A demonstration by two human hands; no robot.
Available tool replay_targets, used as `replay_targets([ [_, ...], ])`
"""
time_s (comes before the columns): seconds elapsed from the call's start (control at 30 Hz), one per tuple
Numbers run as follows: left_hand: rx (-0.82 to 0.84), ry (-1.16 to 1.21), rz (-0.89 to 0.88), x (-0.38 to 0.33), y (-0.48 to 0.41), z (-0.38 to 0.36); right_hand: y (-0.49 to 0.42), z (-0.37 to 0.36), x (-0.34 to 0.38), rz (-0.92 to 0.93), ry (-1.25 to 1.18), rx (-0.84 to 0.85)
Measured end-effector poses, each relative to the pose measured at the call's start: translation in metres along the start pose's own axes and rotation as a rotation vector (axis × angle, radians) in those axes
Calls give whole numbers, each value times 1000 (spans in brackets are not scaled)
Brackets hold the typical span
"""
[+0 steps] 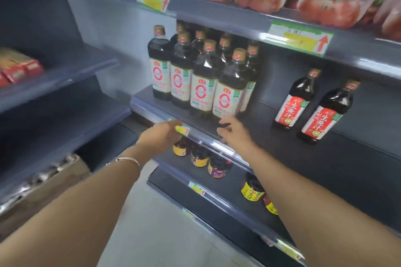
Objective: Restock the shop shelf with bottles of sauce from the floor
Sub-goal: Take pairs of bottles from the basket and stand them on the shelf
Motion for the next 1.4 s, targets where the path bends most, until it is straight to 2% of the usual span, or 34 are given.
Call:
replay_targets([
  [0.2,-115,-29,143,124,99,57,11,-174,82,4,109,345],
  [0.43,-169,29,301,290,217,93,58,-386,169,63,161,518],
  [0.6,-151,103,426,397,270,86,75,-509,192,99,225,638],
  [0.67,-102,119,468,433,283,71,75,-551,188,96,255,692],
  [0.8,115,22,621,508,300,23,67,-625,168,70,299,770],
  [0.87,158,24,686,548,306,-2,57,-662,152,73,331,805],
  [1.17,129,207,796,667,294,-78,8,-805,84,13,448,916],
  [1.4,132,331,869,752,287,-168,-17,-900,19,26,500,914],
])
Point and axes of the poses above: each hand's wrist, its own y-axis away from the middle knuckle, its own z-axis out of the back of the hand, x = y × z, the point moved 8 cm from there along -y, towards the middle knuckle, and after that the axes turned 8 degrees about x, right-handed, at the moved point
